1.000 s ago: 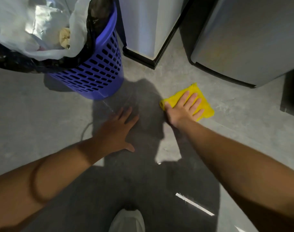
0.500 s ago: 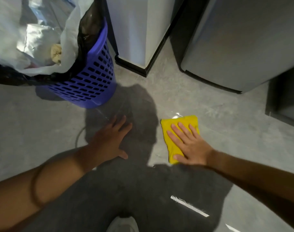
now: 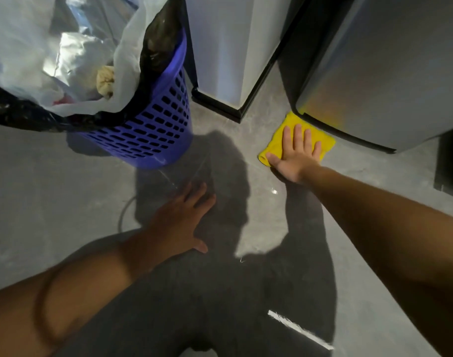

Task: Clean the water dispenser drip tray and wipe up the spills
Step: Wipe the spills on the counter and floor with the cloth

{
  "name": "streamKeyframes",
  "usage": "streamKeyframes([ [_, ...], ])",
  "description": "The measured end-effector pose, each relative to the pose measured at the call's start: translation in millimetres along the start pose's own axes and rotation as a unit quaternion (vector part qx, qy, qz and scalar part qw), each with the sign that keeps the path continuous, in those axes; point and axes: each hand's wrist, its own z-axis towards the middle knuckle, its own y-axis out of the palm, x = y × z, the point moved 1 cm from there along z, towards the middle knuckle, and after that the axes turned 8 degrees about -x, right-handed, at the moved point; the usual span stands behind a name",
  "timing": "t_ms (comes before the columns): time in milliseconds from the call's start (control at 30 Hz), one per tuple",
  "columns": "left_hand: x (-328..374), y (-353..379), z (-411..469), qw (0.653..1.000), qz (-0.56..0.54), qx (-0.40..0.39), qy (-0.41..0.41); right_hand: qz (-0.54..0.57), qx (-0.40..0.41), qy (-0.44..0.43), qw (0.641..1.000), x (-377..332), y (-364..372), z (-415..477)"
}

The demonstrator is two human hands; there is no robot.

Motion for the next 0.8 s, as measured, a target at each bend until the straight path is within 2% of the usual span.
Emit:
streamKeyframes([
  [167,4,-13,-4,0.999,-0.008,-0.044,-0.011,-0.126,0.009,-0.168,0.978,-16,39,-61],
  [267,10,-24,-5,0.998,-0.012,-0.053,-0.025,-0.149,-0.01,-0.217,0.965,2,82,-136],
  [333,18,-29,-3,0.998,-0.015,-0.053,-0.026,-0.126,0.007,-0.208,0.97,20,111,-187],
  [400,28,-30,3,0.998,-0.007,-0.054,-0.011,-0.071,0.016,-0.14,0.987,47,135,-229],
  [500,42,-31,18,0.998,0.022,-0.053,-0.006,0.033,0.009,0.035,0.999,82,161,-282],
  [567,50,-32,28,0.997,0.044,-0.057,-0.016,0.099,-0.001,0.135,0.986,97,173,-303],
  [633,55,-34,39,0.995,0.067,-0.074,-0.016,0.164,-0.006,0.193,0.967,113,172,-300],
  [733,62,-36,52,0.991,0.078,-0.107,-0.002,0.233,0.01,0.268,0.935,158,148,-252],
  [800,63,-35,56,0.99,0.085,-0.113,-0.001,0.224,0.031,0.296,0.928,193,118,-208],
])
